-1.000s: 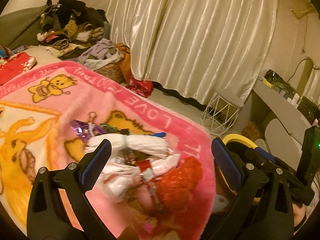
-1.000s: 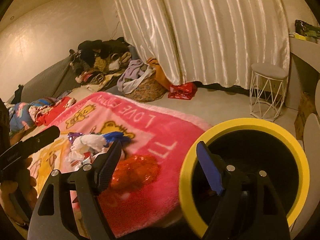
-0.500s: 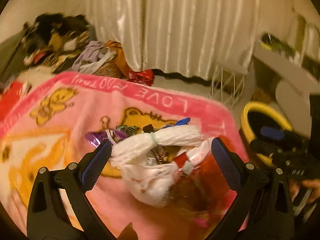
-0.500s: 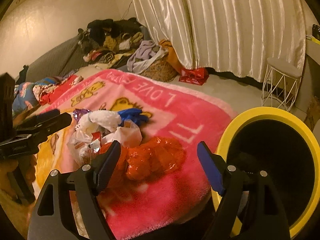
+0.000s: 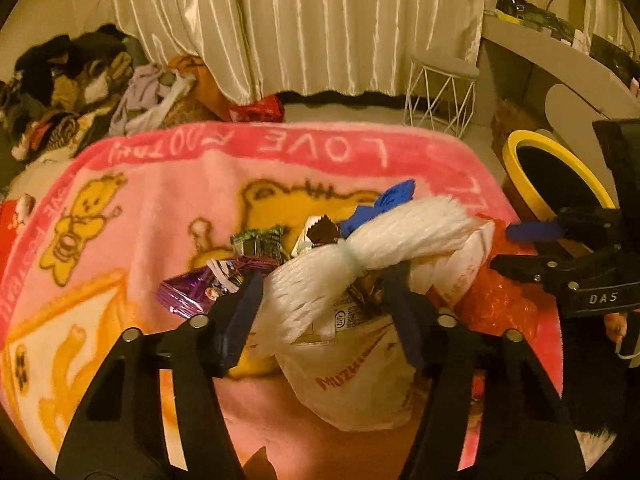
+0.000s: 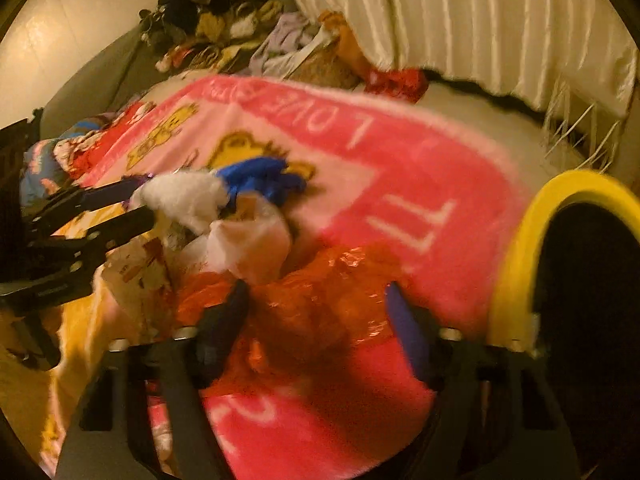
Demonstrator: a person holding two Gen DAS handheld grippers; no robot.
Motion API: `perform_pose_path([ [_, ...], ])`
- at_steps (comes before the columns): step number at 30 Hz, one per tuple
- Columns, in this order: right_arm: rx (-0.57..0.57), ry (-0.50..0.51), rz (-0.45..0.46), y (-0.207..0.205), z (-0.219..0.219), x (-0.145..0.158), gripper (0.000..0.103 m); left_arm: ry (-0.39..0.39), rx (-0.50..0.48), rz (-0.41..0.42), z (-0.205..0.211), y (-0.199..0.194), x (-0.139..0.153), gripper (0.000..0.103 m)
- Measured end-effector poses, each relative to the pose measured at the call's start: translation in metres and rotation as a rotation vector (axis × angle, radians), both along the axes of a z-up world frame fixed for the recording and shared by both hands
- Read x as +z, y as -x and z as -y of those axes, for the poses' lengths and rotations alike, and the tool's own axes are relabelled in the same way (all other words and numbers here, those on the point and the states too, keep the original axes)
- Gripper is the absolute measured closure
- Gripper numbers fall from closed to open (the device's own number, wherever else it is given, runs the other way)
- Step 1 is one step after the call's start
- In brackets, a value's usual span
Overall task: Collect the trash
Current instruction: 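Grasp the white foam net bundle with the left tool while the right tool grasps a red plastic bag, then carry the white net bundle and red bag with both tools over the bin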
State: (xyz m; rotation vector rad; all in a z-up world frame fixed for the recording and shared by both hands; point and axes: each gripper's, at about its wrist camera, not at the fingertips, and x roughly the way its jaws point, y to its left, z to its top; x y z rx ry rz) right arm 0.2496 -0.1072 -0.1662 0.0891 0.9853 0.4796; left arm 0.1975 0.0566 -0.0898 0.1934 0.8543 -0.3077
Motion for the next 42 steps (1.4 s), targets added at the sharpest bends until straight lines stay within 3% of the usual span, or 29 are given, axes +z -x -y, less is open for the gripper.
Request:
perform_pose_path([
  [1,0.008,-0.007,-0.006,0.001,0.0,-0.001,0.065,0.008,0.004,-0.007,-0.002,-0.002,-0.002,0.059],
  [2,0.021,-0.019,-0.006,0.003,-0.001,-0.001,0.079,0.014,0.007,-0.012,-0.003,-0.003,-0.003,0.063],
  [5,0.039,-0.024,0.013,0.008,-0.003,0.004,0.087,0.026,0.015,-0.017,-0.005,-0.004,-0.006,0.073],
  [10,0.023,-0.073,0.021,0.016,0.009,0.009,0.091,0.044,0.034,0.002,-0.005,0.004,-0.002,0.089],
  [12,0.014,-0.09,0.026,0.019,0.016,0.01,0.091,0.057,0.049,0.017,-0.005,0.009,0.002,0.091],
  [21,0.015,-0.11,0.118,0.042,0.031,0.028,0.092,0.194,0.122,0.123,-0.008,0.035,0.033,0.093],
  [31,-0.014,-0.089,0.254,0.057,0.038,0.057,0.092,0.244,0.154,0.181,0.005,0.061,0.06,0.093],
  [42,-0.059,-0.112,0.315,0.065,0.062,0.078,0.092,0.27,0.126,0.186,0.03,0.074,0.07,0.093],
])
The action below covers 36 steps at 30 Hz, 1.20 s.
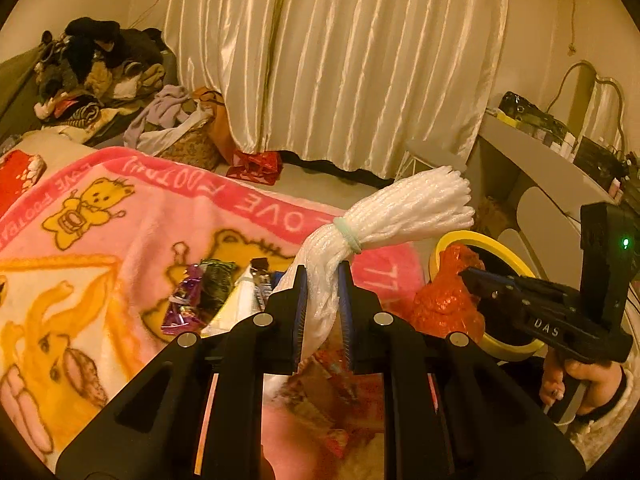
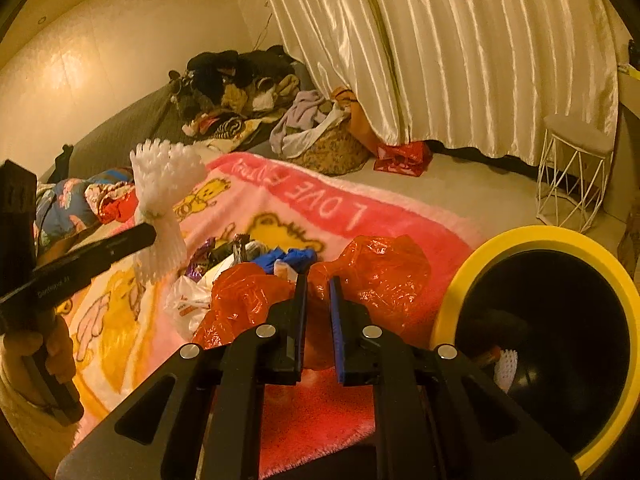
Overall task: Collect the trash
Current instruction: 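Carry the white net bundle and red bag with both tools over the bin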
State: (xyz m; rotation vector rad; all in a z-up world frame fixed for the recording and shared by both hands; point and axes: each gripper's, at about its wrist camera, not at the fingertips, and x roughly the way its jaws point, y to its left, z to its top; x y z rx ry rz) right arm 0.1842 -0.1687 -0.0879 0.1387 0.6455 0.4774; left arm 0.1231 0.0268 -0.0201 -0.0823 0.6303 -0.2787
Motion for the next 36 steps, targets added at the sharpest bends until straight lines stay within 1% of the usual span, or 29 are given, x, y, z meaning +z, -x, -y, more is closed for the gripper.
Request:
perform_pose_path([
  [6,-0.036,-0.012,0.022,0.004,0.017,0.008,0.092,0.008,-0.026,-0.005,0.017,0.005,0.0,0.093],
  [18,-0.117,-0.043,0.051,0.012,0.055,0.017,0.092,-0.006,-0.08,0.005,0.047,0.008,0.005,0.093],
  [36,-0.228,-0.083,0.075,0.019,0.105,0.018,0.092,-0.036,-0.126,0.003,0.083,0.008,0.007,0.093],
])
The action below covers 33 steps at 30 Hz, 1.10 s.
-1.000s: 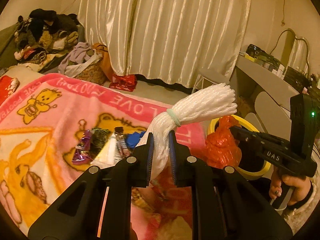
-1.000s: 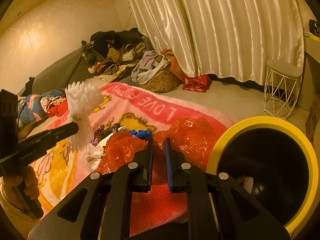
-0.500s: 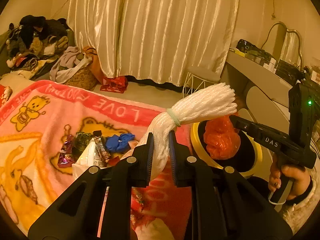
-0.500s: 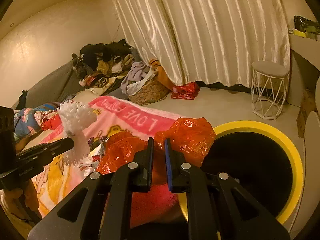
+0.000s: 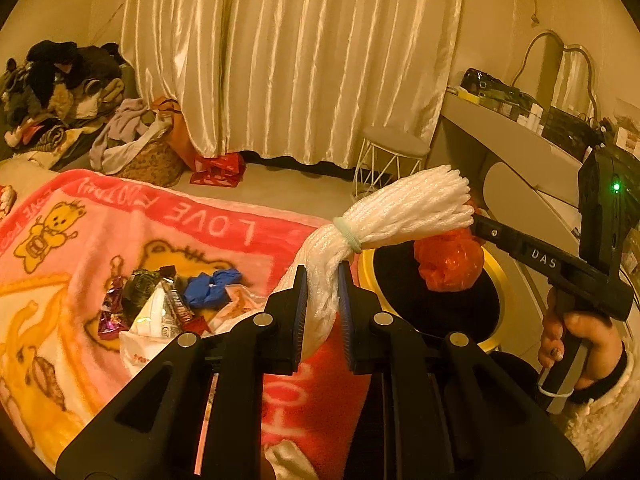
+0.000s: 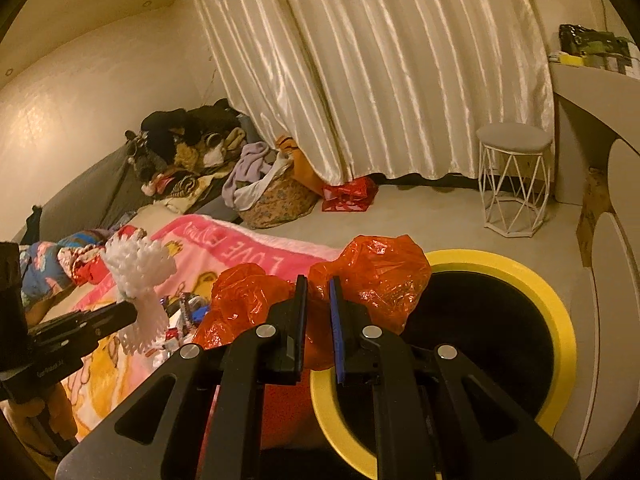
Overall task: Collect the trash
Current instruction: 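Carry the white net bundle and red bag with both tools over the bin, then open both tools to drop the net bundle and red bag into the bin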
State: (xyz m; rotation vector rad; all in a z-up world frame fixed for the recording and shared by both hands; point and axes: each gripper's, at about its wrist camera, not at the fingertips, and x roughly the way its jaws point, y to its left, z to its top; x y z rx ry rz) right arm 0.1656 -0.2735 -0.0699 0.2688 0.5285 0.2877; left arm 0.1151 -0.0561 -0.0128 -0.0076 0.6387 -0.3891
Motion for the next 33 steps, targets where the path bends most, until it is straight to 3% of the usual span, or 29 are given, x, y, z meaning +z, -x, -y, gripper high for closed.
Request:
perform_pose_path([
  [20,-0.149,0.022,-0.009,0.0,0.053,-0.013,0.092,-0.054,-0.081,-0.031,0.049,-0.008,-0.015,0.093],
  [33,-0.224,0.027,-0.065,-0.006,0.081,-0.035,0.092,-0.058,-0.129,-0.088,0.09,-0.024,-0.033,0.093],
])
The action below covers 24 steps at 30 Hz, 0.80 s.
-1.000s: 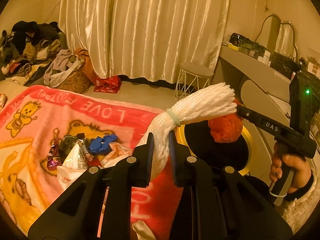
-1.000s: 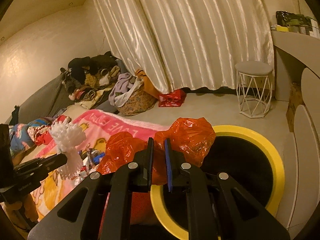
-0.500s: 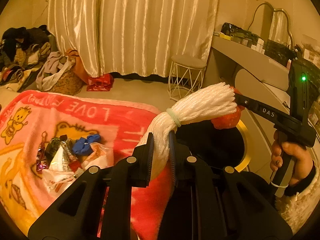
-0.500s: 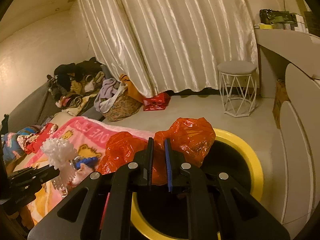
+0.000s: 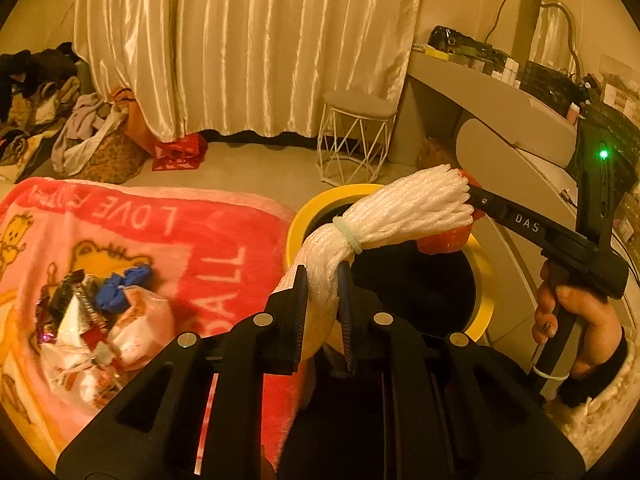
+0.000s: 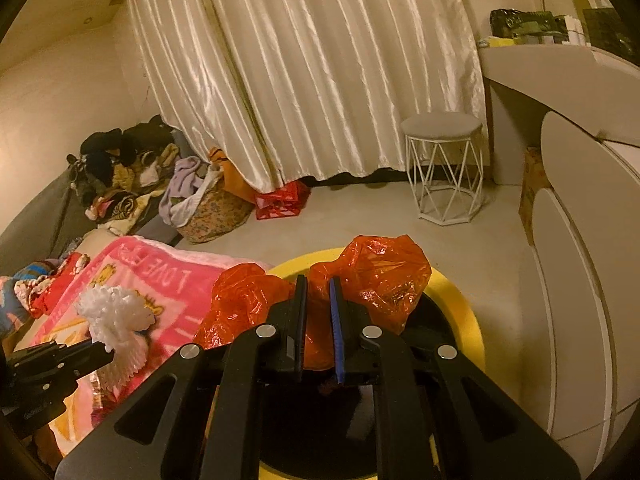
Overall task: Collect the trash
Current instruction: 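Open both tools to drop the net bundle and red bag into the bin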
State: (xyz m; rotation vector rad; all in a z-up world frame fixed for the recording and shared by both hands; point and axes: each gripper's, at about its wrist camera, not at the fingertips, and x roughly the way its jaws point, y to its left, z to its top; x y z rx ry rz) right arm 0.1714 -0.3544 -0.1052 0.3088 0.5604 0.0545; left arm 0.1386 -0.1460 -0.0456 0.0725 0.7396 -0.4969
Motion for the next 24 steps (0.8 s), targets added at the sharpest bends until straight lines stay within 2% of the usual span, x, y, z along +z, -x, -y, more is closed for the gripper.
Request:
perform_pose_path([
  [11,-0.003,0.013,-0.051,-0.006,0.003,-0.016,0.092,-0.014,0.005,-0.042,0.023,-0.017,-0.012,0.093],
  [24,0.033,-0.006,-0.114,-0.014,0.004,-0.029,0.092,-0.049,0.033,-0.099,0.047,-0.059,-0.028,0.092],
])
